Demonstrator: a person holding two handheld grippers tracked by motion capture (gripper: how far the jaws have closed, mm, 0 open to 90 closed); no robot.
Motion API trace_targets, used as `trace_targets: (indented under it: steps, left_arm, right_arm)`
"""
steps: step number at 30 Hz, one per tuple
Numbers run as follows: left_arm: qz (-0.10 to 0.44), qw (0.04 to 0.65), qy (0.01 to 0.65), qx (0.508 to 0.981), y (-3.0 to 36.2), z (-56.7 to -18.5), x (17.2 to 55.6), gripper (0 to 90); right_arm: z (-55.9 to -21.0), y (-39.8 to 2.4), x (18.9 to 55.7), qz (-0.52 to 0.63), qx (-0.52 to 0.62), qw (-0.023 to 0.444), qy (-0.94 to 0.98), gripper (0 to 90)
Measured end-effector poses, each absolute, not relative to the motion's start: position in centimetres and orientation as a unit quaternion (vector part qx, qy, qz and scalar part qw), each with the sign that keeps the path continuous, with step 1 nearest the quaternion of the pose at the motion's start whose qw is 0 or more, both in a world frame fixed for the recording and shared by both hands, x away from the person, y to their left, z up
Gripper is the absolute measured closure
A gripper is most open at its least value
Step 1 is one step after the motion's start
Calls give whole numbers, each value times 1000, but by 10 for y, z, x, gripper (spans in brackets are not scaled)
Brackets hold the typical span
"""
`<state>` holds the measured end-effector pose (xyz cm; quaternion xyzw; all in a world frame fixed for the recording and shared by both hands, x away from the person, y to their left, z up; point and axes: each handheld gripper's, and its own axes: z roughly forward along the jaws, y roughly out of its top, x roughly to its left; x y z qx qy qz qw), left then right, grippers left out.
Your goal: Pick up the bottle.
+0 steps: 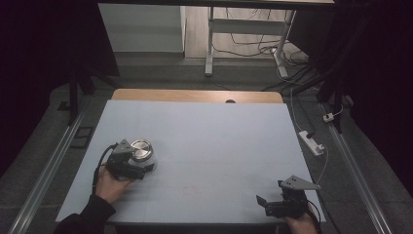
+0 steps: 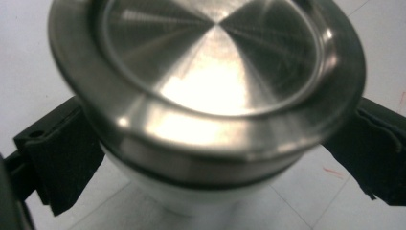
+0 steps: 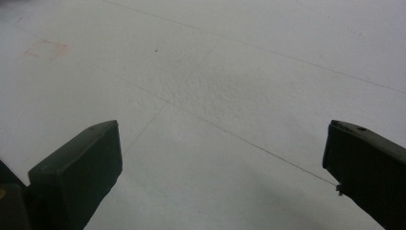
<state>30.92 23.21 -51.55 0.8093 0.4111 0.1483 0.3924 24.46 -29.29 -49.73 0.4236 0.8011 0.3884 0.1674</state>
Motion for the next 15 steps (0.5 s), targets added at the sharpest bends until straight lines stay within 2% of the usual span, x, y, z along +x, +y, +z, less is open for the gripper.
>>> trace_targets:
  steps: [6,15]
  left_arm:
    - [156,394,409,808,230,-514,313,28]
    - [167,381,415,809,231,-515,315,144]
  right_arm:
    - [-497,-293,244,388,423,168,801,0]
    - [-497,-293,245,388,423,167,802,0]
